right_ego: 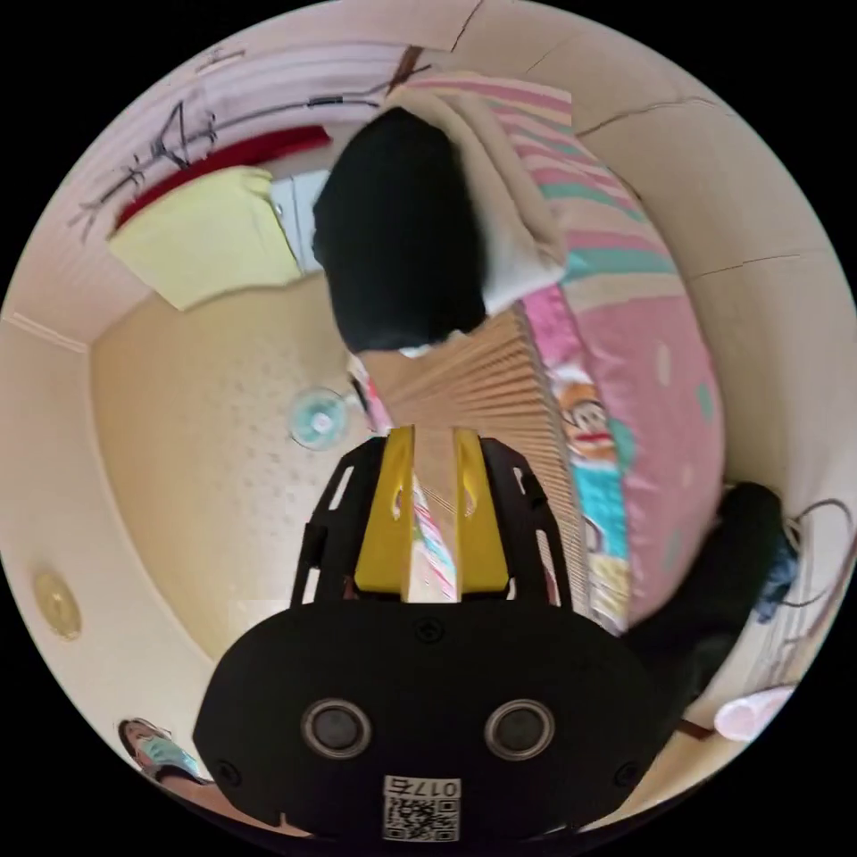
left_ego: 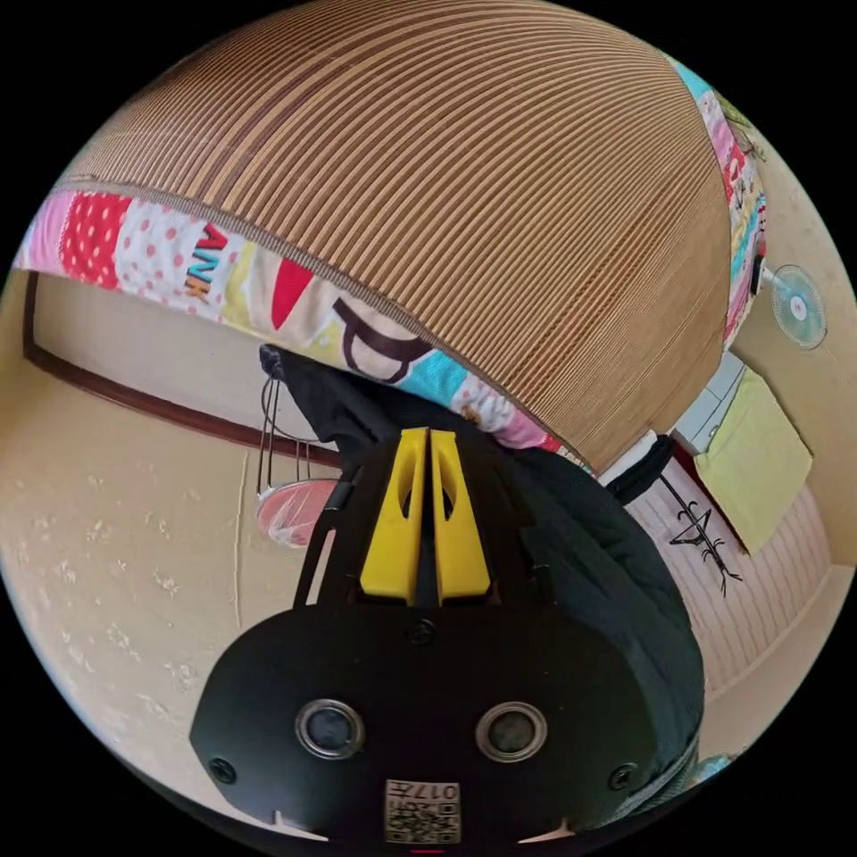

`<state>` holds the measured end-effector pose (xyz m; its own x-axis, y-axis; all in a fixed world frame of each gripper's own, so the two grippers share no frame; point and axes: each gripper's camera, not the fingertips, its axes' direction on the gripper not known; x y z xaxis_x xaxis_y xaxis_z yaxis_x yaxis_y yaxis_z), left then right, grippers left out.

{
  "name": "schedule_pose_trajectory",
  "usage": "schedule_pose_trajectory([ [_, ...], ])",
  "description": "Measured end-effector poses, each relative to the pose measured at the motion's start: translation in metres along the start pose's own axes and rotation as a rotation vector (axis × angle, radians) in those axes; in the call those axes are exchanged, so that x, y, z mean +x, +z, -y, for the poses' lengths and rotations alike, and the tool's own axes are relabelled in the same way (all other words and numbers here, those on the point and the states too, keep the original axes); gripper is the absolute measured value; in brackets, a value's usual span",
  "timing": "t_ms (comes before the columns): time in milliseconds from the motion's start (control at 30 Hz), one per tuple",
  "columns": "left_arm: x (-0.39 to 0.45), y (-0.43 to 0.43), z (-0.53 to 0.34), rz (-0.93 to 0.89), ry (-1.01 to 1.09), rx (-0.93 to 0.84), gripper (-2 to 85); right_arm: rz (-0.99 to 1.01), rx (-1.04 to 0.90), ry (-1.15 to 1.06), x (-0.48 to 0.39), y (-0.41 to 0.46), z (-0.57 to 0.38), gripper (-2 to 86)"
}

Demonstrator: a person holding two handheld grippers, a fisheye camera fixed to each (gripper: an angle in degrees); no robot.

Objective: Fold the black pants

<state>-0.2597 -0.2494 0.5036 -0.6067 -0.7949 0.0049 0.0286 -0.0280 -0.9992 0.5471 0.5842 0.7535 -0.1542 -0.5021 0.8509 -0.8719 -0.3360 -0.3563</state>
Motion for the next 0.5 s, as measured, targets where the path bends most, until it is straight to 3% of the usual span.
schedule_pose_trajectory([
  [67,-0.019,0.013,-0.018,-0.041,-0.07,0.02,-1.0,0.125,0.098,0.075,0.012,-0.008,-0.002,15.2],
  [167,-0.063,0.037,-0.052,-0.308,-0.243,0.125,-1.0,0.332,0.266,0.167,0.037,-0.025,-0.015,14.1],
  [300,-0.113,0.073,-0.1,-0.594,-0.44,0.297,-0.9,0.496,0.365,0.259,0.061,-0.047,-0.034,3.6],
  [433,-0.129,0.093,-0.122,-0.727,-0.448,0.427,-0.9,0.795,0.283,0.032,0.037,-0.064,-0.035,1.2],
  [500,-0.13,0.094,-0.123,-0.74,-0.392,0.478,-0.8,0.78,0.179,-0.122,0.004,-0.074,-0.034,0.9],
])
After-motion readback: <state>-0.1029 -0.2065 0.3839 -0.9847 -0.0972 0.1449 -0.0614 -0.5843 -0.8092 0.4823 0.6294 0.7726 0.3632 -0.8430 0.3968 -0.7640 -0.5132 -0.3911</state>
